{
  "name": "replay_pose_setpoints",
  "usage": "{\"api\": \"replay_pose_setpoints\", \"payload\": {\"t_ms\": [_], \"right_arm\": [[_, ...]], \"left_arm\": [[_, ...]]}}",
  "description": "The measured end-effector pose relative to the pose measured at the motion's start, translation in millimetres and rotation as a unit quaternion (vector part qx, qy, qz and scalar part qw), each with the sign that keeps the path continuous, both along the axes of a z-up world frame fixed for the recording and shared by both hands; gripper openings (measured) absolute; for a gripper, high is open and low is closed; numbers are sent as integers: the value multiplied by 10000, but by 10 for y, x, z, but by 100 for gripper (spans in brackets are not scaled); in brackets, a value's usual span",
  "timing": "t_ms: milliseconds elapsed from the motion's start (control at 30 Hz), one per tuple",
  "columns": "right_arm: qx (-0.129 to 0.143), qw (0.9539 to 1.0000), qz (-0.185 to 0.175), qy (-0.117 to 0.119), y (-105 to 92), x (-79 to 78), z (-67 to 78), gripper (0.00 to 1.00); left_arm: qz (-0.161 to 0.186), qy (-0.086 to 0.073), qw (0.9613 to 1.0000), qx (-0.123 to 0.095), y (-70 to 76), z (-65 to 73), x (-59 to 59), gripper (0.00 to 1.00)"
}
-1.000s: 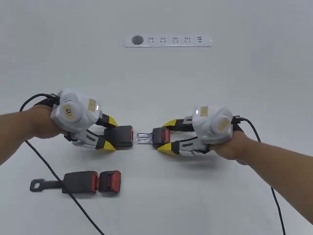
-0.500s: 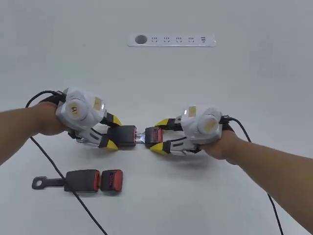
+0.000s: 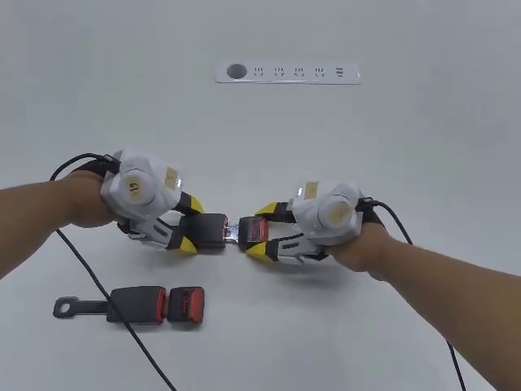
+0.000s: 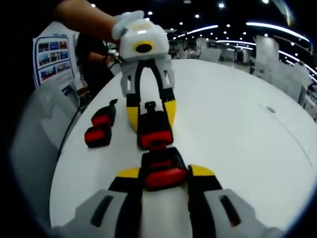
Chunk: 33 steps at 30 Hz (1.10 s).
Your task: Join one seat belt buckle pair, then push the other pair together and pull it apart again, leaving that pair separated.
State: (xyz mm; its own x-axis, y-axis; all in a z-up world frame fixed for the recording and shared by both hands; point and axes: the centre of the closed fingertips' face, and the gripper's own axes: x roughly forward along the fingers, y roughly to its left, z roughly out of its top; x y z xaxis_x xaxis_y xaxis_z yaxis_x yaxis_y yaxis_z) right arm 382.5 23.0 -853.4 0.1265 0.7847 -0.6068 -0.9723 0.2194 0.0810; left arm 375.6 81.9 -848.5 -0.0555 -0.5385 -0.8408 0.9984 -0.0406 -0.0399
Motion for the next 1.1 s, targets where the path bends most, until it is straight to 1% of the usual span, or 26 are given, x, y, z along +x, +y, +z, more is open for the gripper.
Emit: {"api": "replay_pose_setpoints", "payload": {"t_ms": [67,100,133,200,500,733,1100], "right_arm": [[27,10000,-69,8,66,-9,1,35],[34,9999,-145,36,73,-2,-1,35],[42,9999,-155,10,69,-2,3,35],[85,9997,-241,68,58,0,5,35],[-90,9993,-372,45,77,5,5,35],[-193,9991,-383,7,79,-3,4,36],[-283,9988,-387,-75,80,-9,-9,36]], "left_arm": [[11,1,10000,19,0,-2,0,33],[15,2,10000,26,0,-3,0,33],[19,3,10000,30,1,-3,0,33],[27,6,10000,41,2,-6,-1,33],[14,-4,10000,71,1,-12,-2,33],[6,-15,9999,116,1,-18,-1,33],[14,-10,9999,109,-9,-24,-5,33]]}}
